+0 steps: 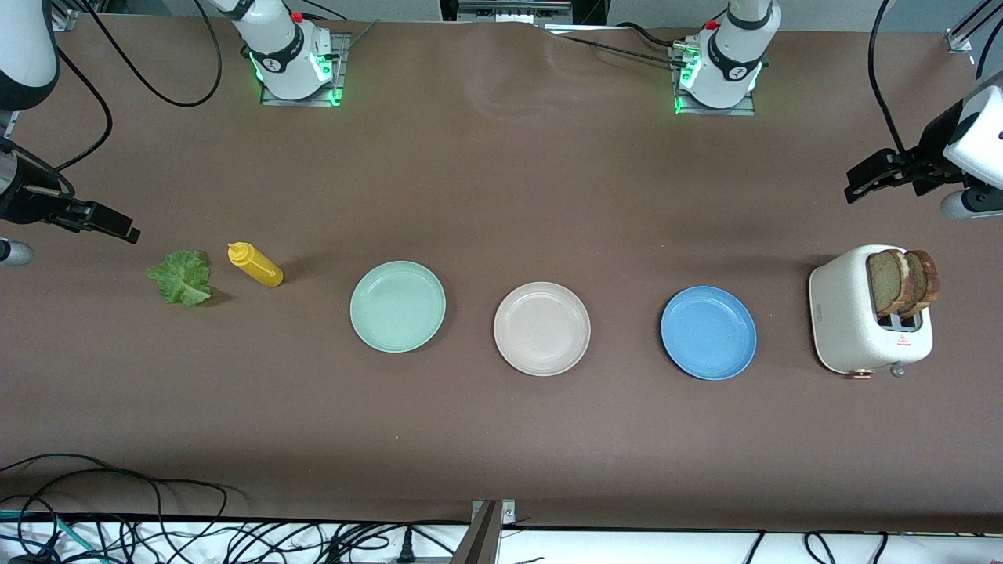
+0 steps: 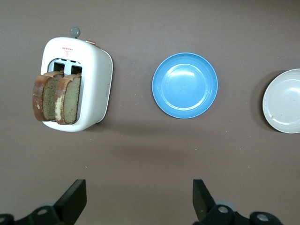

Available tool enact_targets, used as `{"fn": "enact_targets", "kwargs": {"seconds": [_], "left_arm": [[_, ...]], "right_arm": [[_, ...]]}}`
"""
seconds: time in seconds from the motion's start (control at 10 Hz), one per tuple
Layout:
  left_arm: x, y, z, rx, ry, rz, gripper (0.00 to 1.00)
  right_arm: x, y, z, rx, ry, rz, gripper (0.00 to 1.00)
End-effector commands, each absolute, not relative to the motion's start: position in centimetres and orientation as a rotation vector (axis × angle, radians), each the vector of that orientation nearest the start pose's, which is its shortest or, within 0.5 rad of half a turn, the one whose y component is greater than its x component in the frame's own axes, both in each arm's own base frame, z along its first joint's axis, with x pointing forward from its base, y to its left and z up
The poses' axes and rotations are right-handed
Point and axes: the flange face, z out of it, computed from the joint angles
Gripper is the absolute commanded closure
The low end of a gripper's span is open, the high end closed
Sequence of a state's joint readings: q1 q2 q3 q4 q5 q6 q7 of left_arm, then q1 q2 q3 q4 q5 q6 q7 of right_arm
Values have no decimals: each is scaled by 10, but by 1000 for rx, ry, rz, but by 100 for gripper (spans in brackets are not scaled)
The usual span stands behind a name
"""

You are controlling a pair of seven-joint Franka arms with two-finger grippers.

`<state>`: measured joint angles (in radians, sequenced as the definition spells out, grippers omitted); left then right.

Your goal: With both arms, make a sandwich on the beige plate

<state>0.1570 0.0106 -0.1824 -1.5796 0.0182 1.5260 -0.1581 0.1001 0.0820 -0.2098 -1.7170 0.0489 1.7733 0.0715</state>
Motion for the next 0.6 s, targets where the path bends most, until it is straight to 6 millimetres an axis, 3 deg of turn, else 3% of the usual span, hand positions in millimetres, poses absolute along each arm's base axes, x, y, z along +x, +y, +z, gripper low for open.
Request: {"fn": "enact_targets", "kwargs": {"seconds": [0.0,0.5], "left_arm": [[554,-9,615,-3130,-231,115,0],[554,-15,615,-3133,-214,113,0]], "right_arm": [[578,-59,533,-3098,294,23,0],[580,-62,532,-3100,290,27,0]]}}
